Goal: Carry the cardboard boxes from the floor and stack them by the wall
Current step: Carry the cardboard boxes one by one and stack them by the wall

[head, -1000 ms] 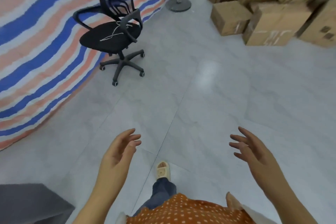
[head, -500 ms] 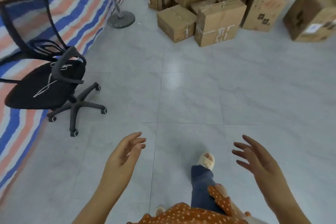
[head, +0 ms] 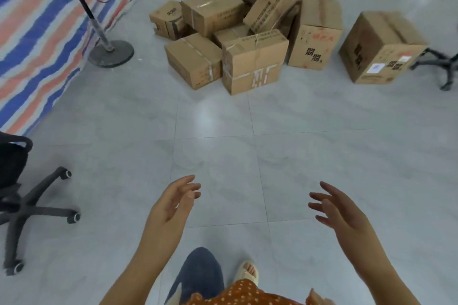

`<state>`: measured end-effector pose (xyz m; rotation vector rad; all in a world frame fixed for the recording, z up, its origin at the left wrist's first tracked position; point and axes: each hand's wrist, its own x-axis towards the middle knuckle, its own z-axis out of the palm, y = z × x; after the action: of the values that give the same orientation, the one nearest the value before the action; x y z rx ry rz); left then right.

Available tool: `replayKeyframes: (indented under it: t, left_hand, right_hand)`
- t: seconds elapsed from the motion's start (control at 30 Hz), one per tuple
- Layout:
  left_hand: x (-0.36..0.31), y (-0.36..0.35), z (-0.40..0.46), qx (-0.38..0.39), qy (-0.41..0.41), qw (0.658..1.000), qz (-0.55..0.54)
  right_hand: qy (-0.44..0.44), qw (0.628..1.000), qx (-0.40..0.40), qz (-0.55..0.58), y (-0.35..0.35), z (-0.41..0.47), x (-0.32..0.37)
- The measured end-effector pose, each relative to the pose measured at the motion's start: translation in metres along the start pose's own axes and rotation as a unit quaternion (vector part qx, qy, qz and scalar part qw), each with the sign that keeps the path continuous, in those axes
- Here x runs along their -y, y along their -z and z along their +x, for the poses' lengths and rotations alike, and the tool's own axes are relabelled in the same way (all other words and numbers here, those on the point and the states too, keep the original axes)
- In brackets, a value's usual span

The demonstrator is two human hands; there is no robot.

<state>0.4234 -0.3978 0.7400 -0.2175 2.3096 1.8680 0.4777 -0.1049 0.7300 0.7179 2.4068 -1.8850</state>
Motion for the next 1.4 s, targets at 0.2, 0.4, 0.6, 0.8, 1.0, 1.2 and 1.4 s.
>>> replayKeyframes:
  t: [0.2, 0.4, 0.6, 0.8, 1.0, 1.2, 1.4]
  left_hand:
    - [-0.005, -0.019, 0.113, -0.003, 0.015, 1.000, 0.010]
    - [-0.043, -0.030, 0.261, 0.022, 0.001, 0.999, 0.027]
    - [-0.098, -0.041, 0.394, 0.057, -0.009, 0.998, 0.033]
    - [-0.123, -0.090, 0.489, 0.083, 0.004, 0.995, 0.047]
    - [-0.149, -0.166, 0.592, 0.036, 0.001, 0.999, 0.037]
    - [-0.193, -0.261, 0.685, 0.011, 0.012, 0.999, 0.027]
    - [-0.211, -0.296, 0.757, -0.019, 0.043, 0.998, 0.038]
  right_hand:
    - [-0.011, 1.000, -0.010, 0.000, -0.006, 0.113, 0.017]
    - [-0.010, 0.999, -0.052, 0.011, -0.030, 0.240, 0.059]
    - [-0.005, 0.998, -0.056, 0.013, -0.052, 0.353, 0.113]
    - [-0.037, 0.997, -0.060, 0.017, -0.036, 0.454, 0.126]
    - [-0.020, 0.999, -0.022, -0.012, 0.005, 0.594, 0.148]
    - [-0.009, 0.999, 0.014, -0.038, 0.072, 0.730, 0.189]
    - [-0.013, 0.997, 0.051, -0.051, 0.090, 0.840, 0.221]
